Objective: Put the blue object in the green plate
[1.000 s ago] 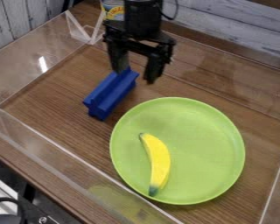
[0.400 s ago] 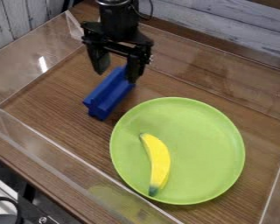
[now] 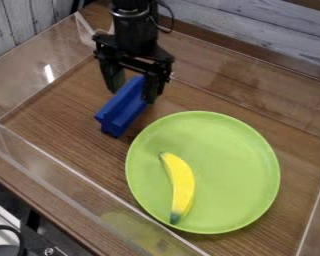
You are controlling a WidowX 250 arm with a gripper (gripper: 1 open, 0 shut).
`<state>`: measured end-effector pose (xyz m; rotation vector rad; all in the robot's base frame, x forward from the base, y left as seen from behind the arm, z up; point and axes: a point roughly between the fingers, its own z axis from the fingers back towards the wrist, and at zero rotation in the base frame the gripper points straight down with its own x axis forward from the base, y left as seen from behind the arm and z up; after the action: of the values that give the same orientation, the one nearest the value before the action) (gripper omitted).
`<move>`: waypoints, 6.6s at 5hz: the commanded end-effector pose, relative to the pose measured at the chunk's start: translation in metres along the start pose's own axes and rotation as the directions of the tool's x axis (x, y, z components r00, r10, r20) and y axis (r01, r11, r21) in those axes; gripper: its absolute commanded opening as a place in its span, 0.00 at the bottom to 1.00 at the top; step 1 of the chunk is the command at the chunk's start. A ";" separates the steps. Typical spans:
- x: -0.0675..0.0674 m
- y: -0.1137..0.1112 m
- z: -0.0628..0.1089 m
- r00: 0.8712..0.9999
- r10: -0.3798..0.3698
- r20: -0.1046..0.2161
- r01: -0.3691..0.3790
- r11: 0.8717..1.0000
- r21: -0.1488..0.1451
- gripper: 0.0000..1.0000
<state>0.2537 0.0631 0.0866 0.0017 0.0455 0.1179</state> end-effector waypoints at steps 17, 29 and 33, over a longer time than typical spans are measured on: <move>0.008 0.017 -0.048 1.000 0.023 -0.005 -0.023 0.999 -0.032 0.00; 0.011 0.008 -0.038 1.000 -0.017 -0.013 0.017 1.000 -0.017 0.00; 0.008 0.000 -0.014 0.999 -0.030 -0.014 0.030 0.999 0.017 0.00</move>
<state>0.2513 0.0620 0.0539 -0.0002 0.1341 0.0822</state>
